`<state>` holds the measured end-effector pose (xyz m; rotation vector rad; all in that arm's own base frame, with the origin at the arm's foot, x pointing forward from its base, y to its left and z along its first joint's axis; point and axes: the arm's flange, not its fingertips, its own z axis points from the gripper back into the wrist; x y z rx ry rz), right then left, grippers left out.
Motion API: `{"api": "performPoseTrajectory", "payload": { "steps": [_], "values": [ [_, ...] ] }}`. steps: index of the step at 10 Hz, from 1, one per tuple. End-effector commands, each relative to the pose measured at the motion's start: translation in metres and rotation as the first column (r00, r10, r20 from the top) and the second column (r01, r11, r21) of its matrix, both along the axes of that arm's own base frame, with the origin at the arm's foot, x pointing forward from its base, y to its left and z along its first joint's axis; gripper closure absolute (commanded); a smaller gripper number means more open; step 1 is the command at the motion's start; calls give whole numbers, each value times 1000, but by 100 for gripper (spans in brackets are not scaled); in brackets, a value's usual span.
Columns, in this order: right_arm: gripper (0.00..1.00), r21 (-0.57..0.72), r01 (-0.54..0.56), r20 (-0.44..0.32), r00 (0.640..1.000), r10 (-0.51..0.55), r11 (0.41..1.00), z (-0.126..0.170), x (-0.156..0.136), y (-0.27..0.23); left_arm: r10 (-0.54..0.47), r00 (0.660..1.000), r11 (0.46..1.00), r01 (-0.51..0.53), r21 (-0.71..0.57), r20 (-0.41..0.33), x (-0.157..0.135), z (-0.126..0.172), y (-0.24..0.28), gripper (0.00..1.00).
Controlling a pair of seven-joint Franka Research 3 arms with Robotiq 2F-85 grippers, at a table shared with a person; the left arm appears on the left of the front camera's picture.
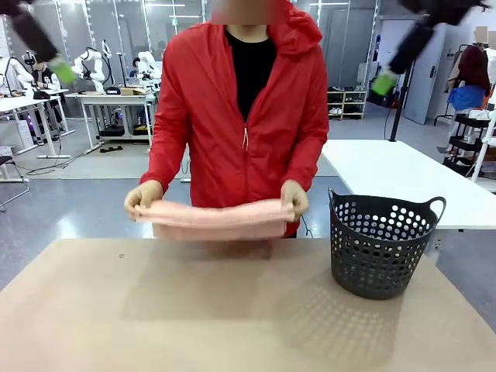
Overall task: Fold the towel.
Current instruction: Release the end of the 100 cm Hotel Towel you were holding.
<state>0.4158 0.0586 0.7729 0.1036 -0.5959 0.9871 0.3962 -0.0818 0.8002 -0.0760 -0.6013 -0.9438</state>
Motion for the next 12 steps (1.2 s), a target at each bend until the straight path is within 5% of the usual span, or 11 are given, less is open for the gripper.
{"api": "performPoseTrajectory", "payload": {
  "steps": [1,4,12],
  "values": [
    [0,95,249,0,968,-250,964,-23,-11,-36,222,974,974,-219,-57,36,-19,-24,42,0],
    [0,157,441,-60,898,-437,884,-34,-19,-89,370,929,921,-369,-127,-15,-25,-47,95,0],
    [0,155,407,-73,913,-401,900,-31,-16,-103,347,937,928,-349,-128,-39,-22,-44,110,0]
  ]
}}
